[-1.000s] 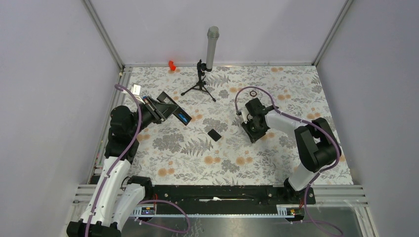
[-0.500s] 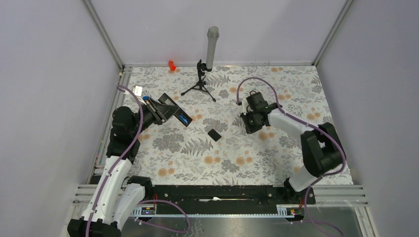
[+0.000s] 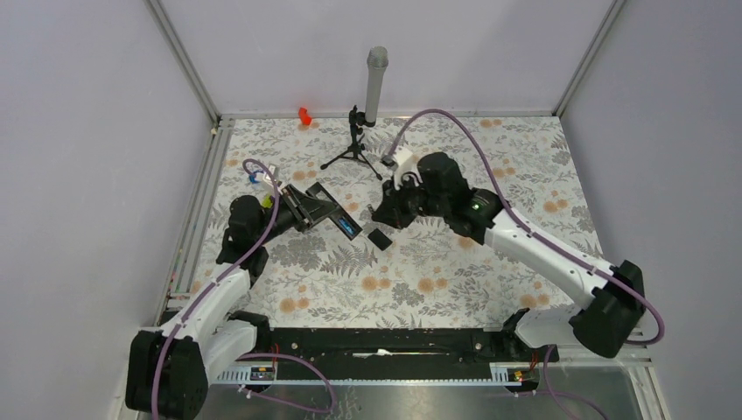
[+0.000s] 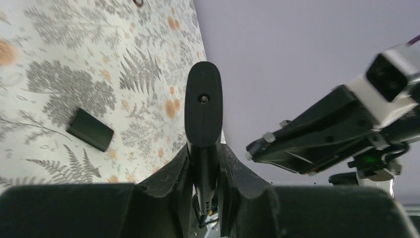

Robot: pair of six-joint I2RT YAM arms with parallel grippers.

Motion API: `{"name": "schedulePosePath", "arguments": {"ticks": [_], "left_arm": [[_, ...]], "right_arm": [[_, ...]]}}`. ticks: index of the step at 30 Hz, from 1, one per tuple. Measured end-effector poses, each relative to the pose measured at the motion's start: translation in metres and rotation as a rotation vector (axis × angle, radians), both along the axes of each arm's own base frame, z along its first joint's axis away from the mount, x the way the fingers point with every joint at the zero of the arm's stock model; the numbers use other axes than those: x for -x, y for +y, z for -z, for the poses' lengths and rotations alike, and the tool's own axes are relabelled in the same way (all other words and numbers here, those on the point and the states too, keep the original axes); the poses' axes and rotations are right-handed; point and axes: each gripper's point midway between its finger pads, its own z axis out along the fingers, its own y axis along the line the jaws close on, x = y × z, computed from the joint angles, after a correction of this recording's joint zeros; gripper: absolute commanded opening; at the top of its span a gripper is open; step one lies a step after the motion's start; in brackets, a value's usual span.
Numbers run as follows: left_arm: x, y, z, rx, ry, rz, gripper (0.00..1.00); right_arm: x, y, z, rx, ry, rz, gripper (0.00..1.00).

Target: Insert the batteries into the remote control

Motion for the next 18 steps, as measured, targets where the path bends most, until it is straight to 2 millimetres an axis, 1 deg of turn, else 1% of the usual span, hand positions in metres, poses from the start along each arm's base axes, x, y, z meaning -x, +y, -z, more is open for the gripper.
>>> {"name": "schedulePosePath", "arguments": {"ticks": [2,3,4,6,9,12,18], "left_arm": [[0.002,-0.008,0.006,0.025,0.028,0.025,0.00],[0.003,-0.012,0.009,0.035,0.040,0.038,0.00],[0.004,-0.015,0.012,0.047,0.054,0.045,0.00],[0.004,-0.019,0.016,0.063,0.071,0.054,0.00],[0.004,-0.023,0.016,0.084,0.078,0.064,0.00],[0.003,-0.024,0.012,0.095,0.067,0.068,0.00],[0.003,-0.024,0.012,0.100,0.067,0.070,0.00]], "right_arm": [[0.004,0.018,-0.009,0.010,0.015,-0.021,0.07],[0.005,0.025,-0.011,0.023,0.017,-0.022,0.08],[0.006,0.030,-0.011,0.038,0.018,-0.021,0.08],[0.011,0.037,-0.003,0.088,0.026,-0.021,0.08],[0.021,0.040,0.015,0.177,0.043,-0.027,0.09],[0.023,0.038,0.027,0.247,0.040,-0.019,0.10],[0.017,0.036,0.024,0.283,-0.005,-0.006,0.16]]}}
